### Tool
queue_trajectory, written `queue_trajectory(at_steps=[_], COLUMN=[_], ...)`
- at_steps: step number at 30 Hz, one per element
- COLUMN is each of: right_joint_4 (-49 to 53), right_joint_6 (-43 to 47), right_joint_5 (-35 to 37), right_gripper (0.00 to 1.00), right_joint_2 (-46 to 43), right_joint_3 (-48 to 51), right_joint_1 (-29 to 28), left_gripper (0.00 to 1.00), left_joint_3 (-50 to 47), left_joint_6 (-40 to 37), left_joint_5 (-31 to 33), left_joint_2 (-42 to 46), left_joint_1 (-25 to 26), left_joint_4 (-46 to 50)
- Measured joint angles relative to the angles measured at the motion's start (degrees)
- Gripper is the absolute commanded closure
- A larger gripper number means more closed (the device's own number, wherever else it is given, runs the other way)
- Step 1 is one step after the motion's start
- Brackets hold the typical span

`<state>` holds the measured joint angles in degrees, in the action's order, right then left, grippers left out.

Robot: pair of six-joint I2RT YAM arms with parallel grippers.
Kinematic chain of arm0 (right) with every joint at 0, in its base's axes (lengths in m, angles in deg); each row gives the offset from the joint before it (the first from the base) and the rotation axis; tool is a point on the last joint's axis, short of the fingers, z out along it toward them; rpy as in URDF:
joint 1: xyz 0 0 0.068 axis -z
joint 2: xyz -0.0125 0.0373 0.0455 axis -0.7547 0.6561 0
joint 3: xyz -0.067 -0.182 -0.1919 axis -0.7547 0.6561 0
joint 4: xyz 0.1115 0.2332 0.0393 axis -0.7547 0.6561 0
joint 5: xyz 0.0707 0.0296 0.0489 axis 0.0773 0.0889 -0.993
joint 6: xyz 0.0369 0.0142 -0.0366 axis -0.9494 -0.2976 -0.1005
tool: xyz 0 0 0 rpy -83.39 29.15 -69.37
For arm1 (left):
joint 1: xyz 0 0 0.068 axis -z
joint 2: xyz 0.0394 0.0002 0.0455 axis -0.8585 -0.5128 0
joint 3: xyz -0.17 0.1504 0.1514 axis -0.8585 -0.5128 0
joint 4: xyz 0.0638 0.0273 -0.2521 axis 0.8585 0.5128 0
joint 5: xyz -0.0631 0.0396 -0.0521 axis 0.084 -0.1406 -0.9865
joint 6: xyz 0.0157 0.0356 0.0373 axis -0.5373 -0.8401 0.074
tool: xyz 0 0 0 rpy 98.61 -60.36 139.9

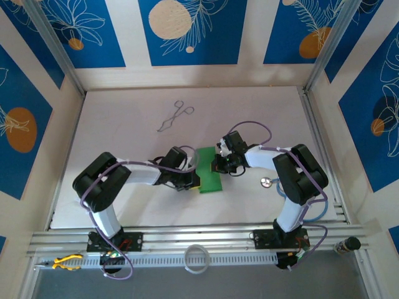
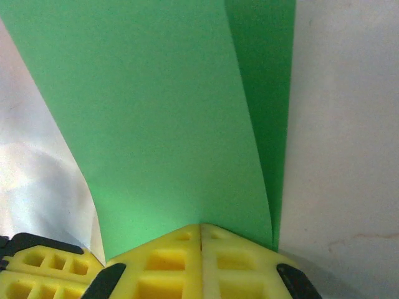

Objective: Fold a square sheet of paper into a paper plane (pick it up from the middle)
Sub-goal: First fold the square sheet of paper in half at the center of the table.

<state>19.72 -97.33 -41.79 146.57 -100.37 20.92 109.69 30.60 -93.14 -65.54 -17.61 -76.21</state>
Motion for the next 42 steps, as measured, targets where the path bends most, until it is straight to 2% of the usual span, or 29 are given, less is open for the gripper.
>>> queue_trajectory(at_steps=[15,24,42], right_joint_4=[-0.2,-0.2,-0.2], right_joint_6=[-0.2,-0.3,-0.4], right_joint_5=[0.0,0.0,0.0], right_gripper=[1.0,1.0,1.0], right_joint_2=[-0.1,-0.1,-0.1], right_joint_3=[0.2,0.2,0.2], right_joint_1=[0.0,0.0,0.0], left_gripper=[0.9,0.89,0.89], left_joint_3=[0.7,2.1,-2.7], left_joint_6=[-1.4,0.5,-1.7], left_joint_5=[0.4,-1.6,1.2], left_joint_2=[2.9,-0.2,1.7], left_joint_1=[0.1,1.4,3.6], left_joint_4=[0.8,-3.4,-2.7])
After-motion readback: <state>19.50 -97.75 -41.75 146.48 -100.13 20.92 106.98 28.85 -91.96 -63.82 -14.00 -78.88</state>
